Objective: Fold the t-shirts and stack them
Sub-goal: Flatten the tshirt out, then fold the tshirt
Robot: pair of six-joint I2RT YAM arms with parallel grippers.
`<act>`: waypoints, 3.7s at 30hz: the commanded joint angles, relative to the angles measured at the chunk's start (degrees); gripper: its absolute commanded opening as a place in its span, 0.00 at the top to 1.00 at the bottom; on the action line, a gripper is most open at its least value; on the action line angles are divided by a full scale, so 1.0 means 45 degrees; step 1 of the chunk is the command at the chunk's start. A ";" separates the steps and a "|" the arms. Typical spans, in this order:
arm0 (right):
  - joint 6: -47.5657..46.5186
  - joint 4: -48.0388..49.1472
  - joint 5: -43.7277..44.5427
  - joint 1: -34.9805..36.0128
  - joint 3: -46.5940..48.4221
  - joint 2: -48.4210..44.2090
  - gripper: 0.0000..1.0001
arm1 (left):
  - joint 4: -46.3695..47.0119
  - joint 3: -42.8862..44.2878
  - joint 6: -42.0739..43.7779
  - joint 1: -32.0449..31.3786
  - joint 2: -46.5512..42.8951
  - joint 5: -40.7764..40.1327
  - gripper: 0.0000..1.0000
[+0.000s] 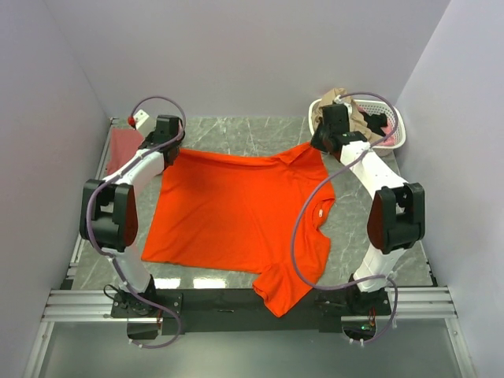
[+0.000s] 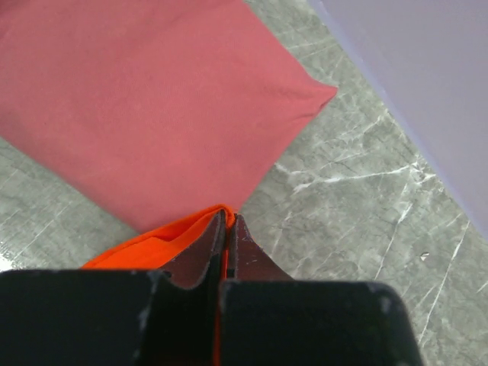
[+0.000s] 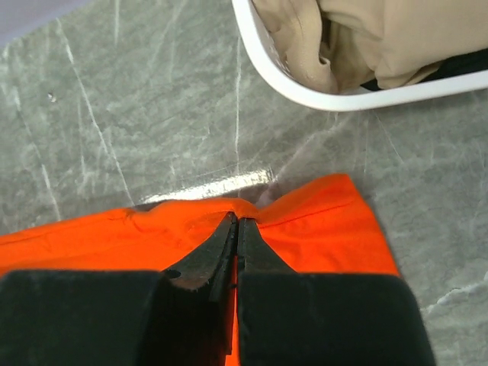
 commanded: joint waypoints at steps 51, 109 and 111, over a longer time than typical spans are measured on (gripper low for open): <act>-0.1031 0.3280 0.2087 -0.0154 -0.5902 -1.1084 1.00 | 0.1586 -0.5407 0.0322 0.0225 -0.9749 0.3037 0.99; 0.1253 -0.5987 -0.3408 0.0821 -0.7430 -0.9107 1.00 | -0.0380 -0.4031 0.0693 0.0362 -0.2870 0.1648 1.00; 0.1292 -0.6437 -0.3270 0.0861 -0.7254 -0.9185 1.00 | -0.0673 -0.3777 0.0732 0.0382 -0.2831 0.1551 0.99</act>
